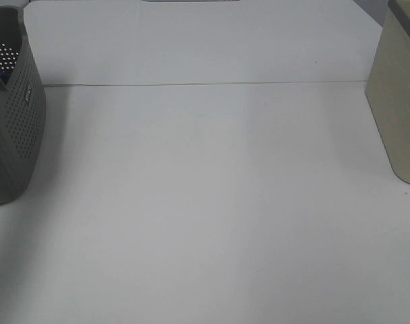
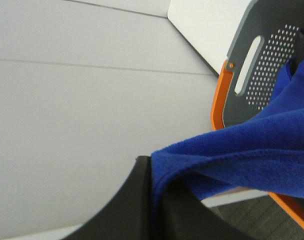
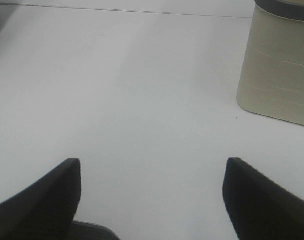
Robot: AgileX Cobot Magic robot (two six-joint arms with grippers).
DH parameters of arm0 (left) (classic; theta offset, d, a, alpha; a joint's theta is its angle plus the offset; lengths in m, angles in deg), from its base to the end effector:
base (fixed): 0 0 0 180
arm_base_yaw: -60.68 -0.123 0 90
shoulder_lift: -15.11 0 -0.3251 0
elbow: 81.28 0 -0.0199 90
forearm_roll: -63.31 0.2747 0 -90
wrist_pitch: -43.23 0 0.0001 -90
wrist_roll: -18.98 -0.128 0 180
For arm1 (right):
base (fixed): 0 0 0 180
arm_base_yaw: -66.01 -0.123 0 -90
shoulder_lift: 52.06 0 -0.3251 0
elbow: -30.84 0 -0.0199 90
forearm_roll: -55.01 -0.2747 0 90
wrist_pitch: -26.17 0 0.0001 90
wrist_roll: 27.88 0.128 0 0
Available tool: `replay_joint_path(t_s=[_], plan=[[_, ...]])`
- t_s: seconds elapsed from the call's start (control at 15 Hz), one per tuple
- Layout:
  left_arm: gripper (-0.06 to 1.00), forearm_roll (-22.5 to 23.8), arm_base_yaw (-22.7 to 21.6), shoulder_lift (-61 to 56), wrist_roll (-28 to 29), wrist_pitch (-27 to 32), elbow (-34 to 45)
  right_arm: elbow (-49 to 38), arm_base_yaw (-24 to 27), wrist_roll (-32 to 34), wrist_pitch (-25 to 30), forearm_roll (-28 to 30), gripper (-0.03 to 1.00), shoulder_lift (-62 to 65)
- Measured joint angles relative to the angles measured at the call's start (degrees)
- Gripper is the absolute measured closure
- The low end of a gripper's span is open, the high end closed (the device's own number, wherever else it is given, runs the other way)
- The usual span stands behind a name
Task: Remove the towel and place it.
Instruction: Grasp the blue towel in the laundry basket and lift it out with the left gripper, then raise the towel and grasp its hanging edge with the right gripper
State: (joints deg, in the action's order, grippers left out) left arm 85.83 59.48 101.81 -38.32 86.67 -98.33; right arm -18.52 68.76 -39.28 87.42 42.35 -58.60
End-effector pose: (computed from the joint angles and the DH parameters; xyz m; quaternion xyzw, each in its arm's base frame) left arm 0.3465 0.0410 0.5178 0.4239 0.7013 0.4301 0.3788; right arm 0.0068 0.0243 0.2743 -0.0691 0.8453 0.0455 0.5278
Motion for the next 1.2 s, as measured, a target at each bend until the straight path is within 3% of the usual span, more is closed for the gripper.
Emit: replay_joint_path(t_s=[0.13, 0.2, 0.47, 0.6, 0.8, 0.87, 1.2], plan=[[0.94, -0.3, 5.1, 0.0, 0.0, -1.1, -2.2, 0.0, 0.0, 0.0, 0.0, 0.0, 0.20, 0.0], [0.94, -0.5, 9.7, 0.0, 0.0, -4.8, -3.4, 0.0, 0.0, 0.0, 0.0, 0.0, 0.20, 0.0], [0.94, -0.7, 14.2, 0.0, 1.5, -8.9, -4.2, 0.0, 0.0, 0.0, -0.1, -1.0, 0.20, -0.6], [0.94, -1.0, 16.5, 0.1, 1.5, -8.9, -4.2, 0.3, 0.0, -1.5, -1.9, -5.2, 0.20, -4.6], [0.94, -1.0, 20.1, 0.7, 1.1, -10.8, -4.2, 1.2, 0.0, -21.4, -9.6, -27.6, 0.17, -17.1], [0.94, -1.0, 20.2, 0.9, 1.1, -11.6, -4.2, 1.2, 0.0, -25.2, -10.0, -30.8, 0.17, -19.3], [0.94, -1.0, 21.3, 1.4, -0.7, -18.2, -4.2, 1.3, 0.0, -75.2, -9.6, -67.3, 0.16, -47.7]])
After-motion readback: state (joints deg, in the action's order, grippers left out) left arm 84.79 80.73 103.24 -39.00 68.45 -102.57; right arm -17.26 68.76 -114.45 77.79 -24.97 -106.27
